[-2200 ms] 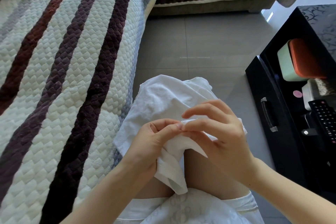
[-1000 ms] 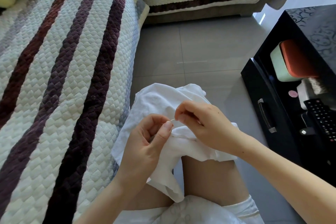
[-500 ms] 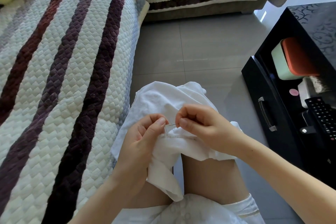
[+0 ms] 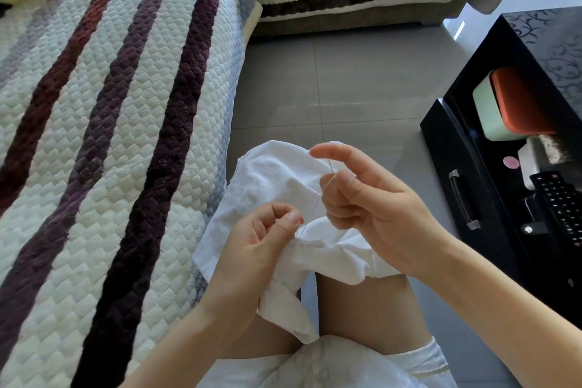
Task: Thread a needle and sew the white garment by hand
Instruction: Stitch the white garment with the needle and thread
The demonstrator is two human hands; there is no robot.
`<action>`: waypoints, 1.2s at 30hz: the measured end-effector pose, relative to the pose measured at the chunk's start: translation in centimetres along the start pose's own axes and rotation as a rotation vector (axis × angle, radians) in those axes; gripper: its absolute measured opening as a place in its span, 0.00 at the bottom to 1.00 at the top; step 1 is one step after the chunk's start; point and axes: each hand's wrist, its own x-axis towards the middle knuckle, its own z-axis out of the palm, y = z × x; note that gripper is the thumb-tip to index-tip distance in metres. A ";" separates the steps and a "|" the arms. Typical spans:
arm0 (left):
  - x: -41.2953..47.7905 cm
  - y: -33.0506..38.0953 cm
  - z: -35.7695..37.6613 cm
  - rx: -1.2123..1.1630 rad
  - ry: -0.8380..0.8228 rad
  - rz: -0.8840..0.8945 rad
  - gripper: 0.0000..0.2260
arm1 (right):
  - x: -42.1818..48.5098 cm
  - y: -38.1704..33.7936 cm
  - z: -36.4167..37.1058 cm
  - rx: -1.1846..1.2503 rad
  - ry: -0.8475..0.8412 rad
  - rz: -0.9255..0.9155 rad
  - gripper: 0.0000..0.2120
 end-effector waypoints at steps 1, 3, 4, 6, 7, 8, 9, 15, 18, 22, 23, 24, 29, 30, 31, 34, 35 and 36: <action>0.0 0.0 -0.1 0.022 -0.005 0.005 0.05 | 0.1 -0.2 -0.1 0.053 -0.014 0.002 0.10; 0.0 -0.1 -0.3 0.082 -0.017 0.020 0.07 | 0.2 -0.7 -0.2 0.142 -0.007 -0.018 0.09; 0.0 -0.2 -0.5 0.104 -0.016 0.026 0.07 | 0.3 -1.0 -0.5 0.150 0.030 -0.034 0.08; -0.1 -0.3 -0.8 0.124 -0.009 0.029 0.05 | 0.4 -1.5 -1.3 -0.029 0.163 -0.088 0.09; -0.1 -0.3 -0.9 0.132 -0.004 0.029 0.05 | 0.5 -2.0 -1.7 -0.185 0.232 -0.124 0.08; -0.1 -0.4 -1.0 0.139 -0.001 0.029 0.05 | 0.7 -2.4 -2.1 -0.290 0.285 -0.149 0.08; -0.1 -0.4 -1.0 0.144 0.002 0.030 0.05 | 0.9 -2.8 -2.6 -0.310 0.321 -0.157 0.08; -0.3 -0.7 -1.0 0.162 0.036 0.052 0.07 | 3.7 -5.7 -7.1 0.623 0.406 -0.018 0.08; -0.3 -0.8 -1.0 0.156 0.048 0.060 0.10 | 4.4 -5.5 -9.5 0.023 0.659 -0.125 0.11; -0.4 -0.7 -1.1 0.170 0.051 0.075 0.09 | 3.0 -3.7 -7.3 -0.634 0.402 -0.127 0.08; -0.3 -0.7 -1.0 0.171 0.046 0.078 0.08 | 2.4 -3.0 -6.4 -0.704 0.246 -0.072 0.06; -0.3 -0.7 -1.0 0.172 0.043 0.079 0.07 | 1.7 -2.3 -5.6 -0.751 0.090 -0.005 0.07; -0.4 -0.5 -0.9 0.168 0.018 0.070 0.06 | 0.2 0.5 -3.3 -0.901 -0.261 0.114 0.08; -0.5 -0.4 -0.9 0.165 0.021 0.071 0.05 | 0.2 0.7 -3.2 -0.922 -0.273 0.115 0.06; -0.5 -0.4 -1.0 0.164 0.027 0.073 0.05 | 0.2 0.7 -2.9 -0.914 -0.275 0.116 0.04; -0.4 -0.3 -1.1 0.172 0.037 0.073 0.06 | 0.3 0.1 -2.8 -0.859 -0.224 0.098 0.04; -0.4 -0.3 -1.2 0.180 0.038 0.070 0.06 | 0.4 -0.3 -2.8 -0.836 -0.208 0.090 0.04; -0.4 -0.3 -1.2 0.189 0.039 0.065 0.06 | 0.4 -0.8 -2.9 -0.786 -0.192 0.080 0.04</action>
